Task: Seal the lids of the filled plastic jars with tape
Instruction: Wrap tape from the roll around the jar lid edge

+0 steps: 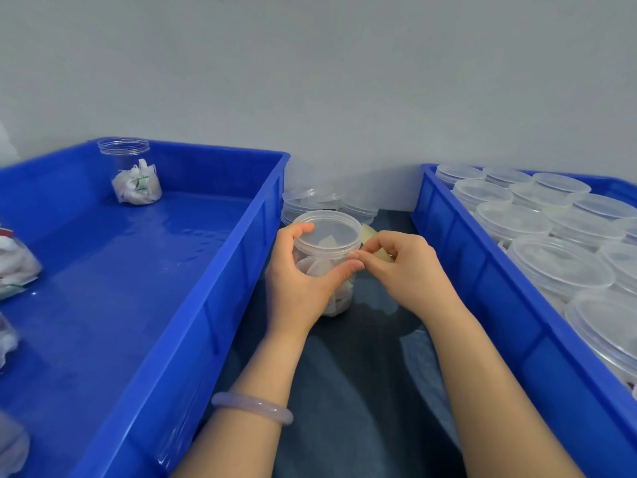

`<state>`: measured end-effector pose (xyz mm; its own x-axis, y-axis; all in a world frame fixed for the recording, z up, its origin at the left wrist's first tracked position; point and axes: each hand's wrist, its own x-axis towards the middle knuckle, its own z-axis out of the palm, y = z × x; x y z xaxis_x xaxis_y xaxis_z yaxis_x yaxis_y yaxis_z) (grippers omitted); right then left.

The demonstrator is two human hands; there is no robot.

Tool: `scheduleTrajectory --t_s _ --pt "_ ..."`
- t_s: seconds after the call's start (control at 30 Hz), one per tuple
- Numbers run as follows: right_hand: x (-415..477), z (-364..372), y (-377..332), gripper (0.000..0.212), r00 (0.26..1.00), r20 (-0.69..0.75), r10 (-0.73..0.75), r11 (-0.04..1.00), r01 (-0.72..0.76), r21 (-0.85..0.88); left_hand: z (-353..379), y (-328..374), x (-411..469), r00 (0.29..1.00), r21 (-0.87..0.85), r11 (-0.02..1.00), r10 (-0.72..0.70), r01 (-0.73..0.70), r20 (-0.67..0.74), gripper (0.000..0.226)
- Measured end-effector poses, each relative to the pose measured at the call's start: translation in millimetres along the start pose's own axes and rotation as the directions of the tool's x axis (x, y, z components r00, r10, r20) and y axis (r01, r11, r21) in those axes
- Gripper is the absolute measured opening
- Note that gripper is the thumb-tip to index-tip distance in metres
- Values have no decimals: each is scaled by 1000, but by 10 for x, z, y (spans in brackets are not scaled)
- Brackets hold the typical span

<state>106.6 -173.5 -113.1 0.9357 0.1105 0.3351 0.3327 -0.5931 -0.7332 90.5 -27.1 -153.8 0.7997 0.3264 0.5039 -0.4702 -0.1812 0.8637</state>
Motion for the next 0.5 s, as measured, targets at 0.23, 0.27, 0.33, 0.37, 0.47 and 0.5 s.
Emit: scheduleTrajectory --t_s 0.23,0.27,0.33,0.37,0.47,0.5 --pt "-32 -130 -53 15 989 151 -11 999 18 -44 -85 21 15 998 7 999 40 -41 40 63" --pt "-40 -166 -73 12 982 189 -16 998 26 -50 -80 36 8 998 11 998 58 -59 33 64" --pt "-58 -221 -116 11 973 231 -25 995 46 -86 -76 60 -9 996 35 995 88 -88 18 61" --pt "-66 -237 -134 11 971 239 -31 993 57 -100 -80 64 -12 996 28 996 88 -88 10 58" --pt "-74 -267 -177 12 969 247 -5 995 28 -92 -116 72 -7 999 -140 989 42 -41 2 57" --pt "-73 -284 -181 23 973 231 5 996 15 -86 -129 81 -4 999 -194 981 33 -30 11 57"
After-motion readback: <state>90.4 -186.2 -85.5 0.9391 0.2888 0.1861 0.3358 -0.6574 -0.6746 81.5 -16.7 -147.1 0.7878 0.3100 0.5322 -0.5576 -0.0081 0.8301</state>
